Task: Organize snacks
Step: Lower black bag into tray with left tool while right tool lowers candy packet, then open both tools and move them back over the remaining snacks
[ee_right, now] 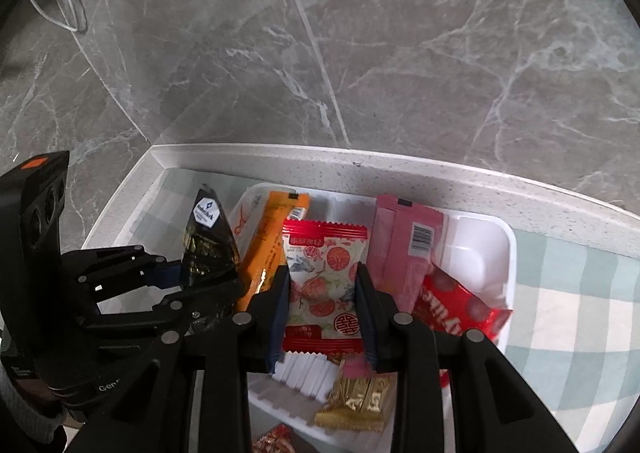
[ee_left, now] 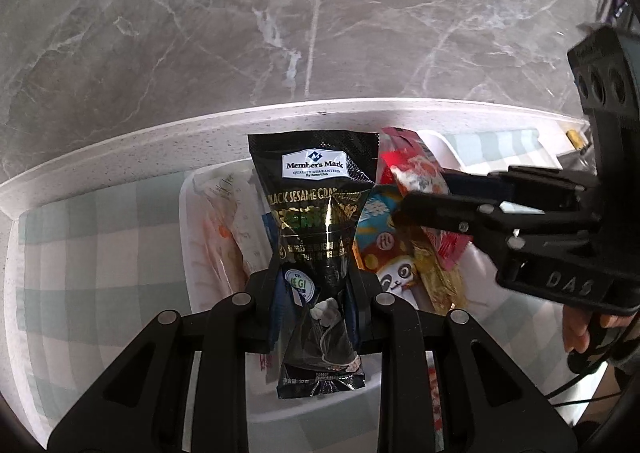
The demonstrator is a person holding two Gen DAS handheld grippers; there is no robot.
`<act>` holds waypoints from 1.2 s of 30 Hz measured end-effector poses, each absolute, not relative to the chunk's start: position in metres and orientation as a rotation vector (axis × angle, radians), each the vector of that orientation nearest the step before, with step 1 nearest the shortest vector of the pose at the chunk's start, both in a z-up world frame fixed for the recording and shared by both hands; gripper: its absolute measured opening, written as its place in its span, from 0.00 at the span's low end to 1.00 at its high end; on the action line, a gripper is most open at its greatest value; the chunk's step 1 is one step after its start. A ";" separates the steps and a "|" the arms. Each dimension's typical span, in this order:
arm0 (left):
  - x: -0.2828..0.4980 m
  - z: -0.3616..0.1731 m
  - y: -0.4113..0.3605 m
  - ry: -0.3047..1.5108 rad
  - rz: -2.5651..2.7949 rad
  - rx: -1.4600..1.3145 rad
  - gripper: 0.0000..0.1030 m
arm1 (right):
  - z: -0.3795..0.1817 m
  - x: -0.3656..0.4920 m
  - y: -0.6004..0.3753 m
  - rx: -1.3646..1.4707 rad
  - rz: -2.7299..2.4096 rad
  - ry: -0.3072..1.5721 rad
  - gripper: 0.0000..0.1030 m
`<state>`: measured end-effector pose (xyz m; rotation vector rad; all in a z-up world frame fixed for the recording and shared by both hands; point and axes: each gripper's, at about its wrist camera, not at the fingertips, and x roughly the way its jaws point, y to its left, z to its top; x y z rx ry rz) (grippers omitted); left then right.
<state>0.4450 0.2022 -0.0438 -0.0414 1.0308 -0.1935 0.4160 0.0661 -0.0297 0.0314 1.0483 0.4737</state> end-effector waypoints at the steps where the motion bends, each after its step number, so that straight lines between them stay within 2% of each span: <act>1: 0.449 -0.045 0.204 1.033 -0.192 -0.050 0.22 | -0.033 0.418 0.066 0.028 0.470 1.054 0.33; 9: 0.468 -0.057 0.216 1.047 -0.172 -0.105 0.24 | -0.053 0.427 0.069 0.006 0.456 1.084 0.33; 11: 0.475 -0.061 0.218 1.064 -0.182 -0.123 0.29 | -0.054 0.426 0.071 -0.012 0.457 1.081 0.34; 12: 0.476 -0.061 0.220 1.061 -0.187 -0.136 0.34 | -0.054 0.425 0.073 -0.021 0.456 1.077 0.34; 13: 0.477 -0.061 0.222 1.060 -0.187 -0.153 0.46 | -0.054 0.425 0.074 -0.024 0.459 1.073 0.35; 15: 0.480 -0.062 0.224 1.073 -0.175 -0.152 0.52 | -0.052 0.424 0.074 -0.024 0.462 1.062 0.36; 26: 0.473 -0.061 0.234 1.046 -0.166 -0.180 0.52 | -0.036 0.417 0.070 0.001 0.471 1.013 0.39; 36: 0.442 -0.031 0.256 0.978 -0.135 -0.231 0.52 | -0.012 0.385 0.066 -0.025 0.508 0.960 0.41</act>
